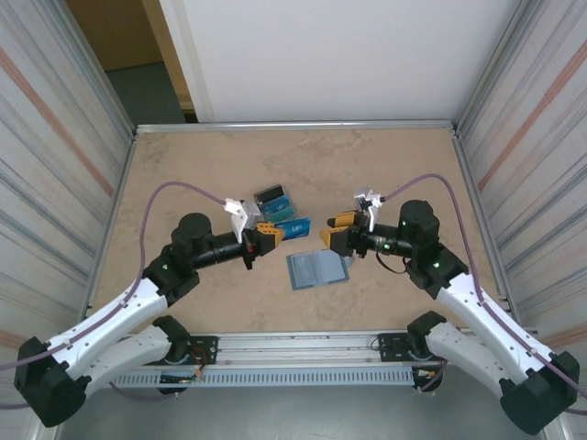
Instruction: Take the credit cards out of the card holder
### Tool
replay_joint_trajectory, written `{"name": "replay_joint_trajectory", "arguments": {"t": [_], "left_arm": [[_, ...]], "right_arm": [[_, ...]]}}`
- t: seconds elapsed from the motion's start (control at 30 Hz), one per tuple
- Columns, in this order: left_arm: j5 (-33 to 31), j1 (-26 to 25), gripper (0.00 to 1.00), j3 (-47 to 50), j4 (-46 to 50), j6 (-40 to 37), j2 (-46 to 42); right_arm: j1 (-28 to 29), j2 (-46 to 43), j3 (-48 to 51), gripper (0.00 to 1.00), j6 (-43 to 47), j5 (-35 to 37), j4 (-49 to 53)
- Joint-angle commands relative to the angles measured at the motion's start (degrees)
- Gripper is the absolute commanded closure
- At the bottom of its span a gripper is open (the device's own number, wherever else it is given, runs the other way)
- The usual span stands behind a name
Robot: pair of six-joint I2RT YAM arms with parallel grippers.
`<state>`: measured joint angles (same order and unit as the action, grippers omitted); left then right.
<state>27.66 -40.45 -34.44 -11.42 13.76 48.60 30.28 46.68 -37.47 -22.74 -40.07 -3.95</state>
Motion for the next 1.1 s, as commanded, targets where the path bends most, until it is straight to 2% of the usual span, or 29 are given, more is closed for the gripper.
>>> {"name": "replay_joint_trajectory", "arguments": {"t": [0.0, 0.27, 0.5, 0.63, 0.77, 0.8, 0.9, 0.97, 1.07], "left_arm": [[3.1, 0.4, 1.00, 1.2, -8.3, 7.8, -0.8], [5.0, 0.5, 1.00, 1.9, -14.6, 11.1, 0.9], [6.3, 0.5, 1.00, 1.8, -16.8, 12.1, 2.5], [6.2, 0.5, 1.00, 2.2, -16.7, 11.9, 2.3], [6.4, 0.5, 1.00, 2.0, -16.0, 11.7, 2.2], [6.4, 0.5, 1.00, 1.8, -15.4, 11.3, 2.2], [6.4, 0.7, 0.84, 0.0, -10.1, 7.9, 1.5], [6.1, 0.8, 0.66, -2.4, -4.1, 4.0, 0.5], [4.7, 1.2, 0.52, -6.8, 6.0, -2.7, -0.8]], "right_arm": [[-0.2, 1.7, -0.7, 0.45, -3.0, -5.4, -7.0], [1.8, 6.6, -2.5, 0.47, -3.7, -7.6, -11.9], [4.0, 9.7, -4.5, 0.58, -3.0, -8.7, -12.9], [4.2, 9.4, -4.9, 0.70, -2.1, -8.4, -12.1], [4.2, 8.7, -5.0, 0.97, -1.4, -8.5, -11.0], [4.2, 8.5, -5.0, 1.00, -1.3, -8.4, -10.5], [4.4, 7.8, -5.2, 1.00, 0.1, -8.0, -8.3], [4.6, 7.3, -5.6, 1.00, 1.6, -7.5, -5.6], [4.9, 6.9, -6.7, 1.00, 4.6, -6.0, 0.0]]}}
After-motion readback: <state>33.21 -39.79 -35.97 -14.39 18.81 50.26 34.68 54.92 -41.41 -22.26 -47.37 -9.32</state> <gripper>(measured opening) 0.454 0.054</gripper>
